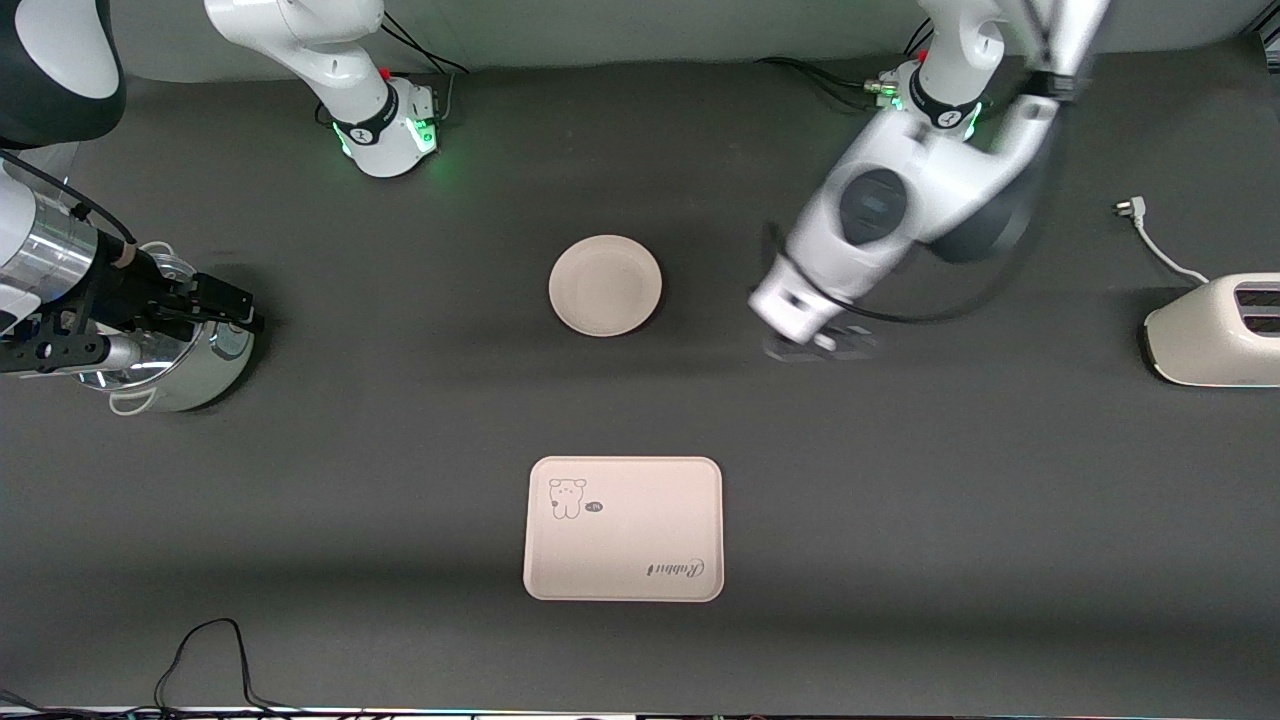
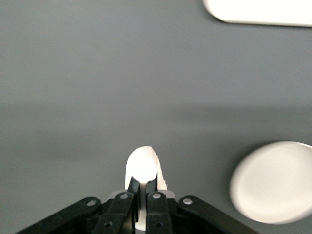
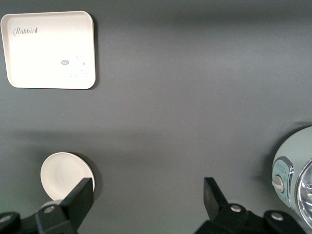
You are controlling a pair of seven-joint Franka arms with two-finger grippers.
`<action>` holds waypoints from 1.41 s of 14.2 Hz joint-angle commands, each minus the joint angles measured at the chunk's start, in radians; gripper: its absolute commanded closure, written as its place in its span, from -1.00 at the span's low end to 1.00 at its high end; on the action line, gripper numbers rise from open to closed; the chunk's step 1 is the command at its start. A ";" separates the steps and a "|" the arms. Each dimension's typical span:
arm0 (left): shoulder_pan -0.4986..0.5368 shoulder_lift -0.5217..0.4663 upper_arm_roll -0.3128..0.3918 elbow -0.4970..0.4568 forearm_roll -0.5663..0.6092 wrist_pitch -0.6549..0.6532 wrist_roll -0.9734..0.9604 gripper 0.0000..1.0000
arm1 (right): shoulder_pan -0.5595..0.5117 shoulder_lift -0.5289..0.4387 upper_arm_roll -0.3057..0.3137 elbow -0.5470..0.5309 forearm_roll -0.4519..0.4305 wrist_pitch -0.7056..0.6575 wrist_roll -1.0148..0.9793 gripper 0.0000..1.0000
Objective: Place bun in plate and plate on tray
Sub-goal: 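Lift the bun with the left gripper and carry it over the plate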
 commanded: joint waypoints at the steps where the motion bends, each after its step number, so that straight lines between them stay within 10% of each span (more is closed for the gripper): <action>1: -0.160 0.088 -0.014 0.011 0.006 0.142 -0.253 0.82 | 0.003 0.051 -0.001 0.050 -0.006 0.006 0.013 -1.00; 7: -0.339 0.409 -0.011 0.155 0.309 0.334 -0.721 0.64 | 0.000 0.090 -0.004 0.073 -0.012 0.013 0.013 -1.00; 8: -0.353 0.446 -0.008 0.183 0.334 0.334 -0.757 0.13 | 0.000 0.093 -0.004 0.073 -0.014 0.013 0.013 -1.00; 9: -0.361 0.454 0.000 0.189 0.366 0.336 -0.781 -0.99 | 0.002 0.091 -0.004 0.071 -0.014 0.013 0.015 -1.00; 20: -0.377 0.449 0.003 0.190 0.386 0.316 -0.821 -1.00 | 0.003 0.054 -0.004 0.068 -0.049 -0.108 0.022 -1.00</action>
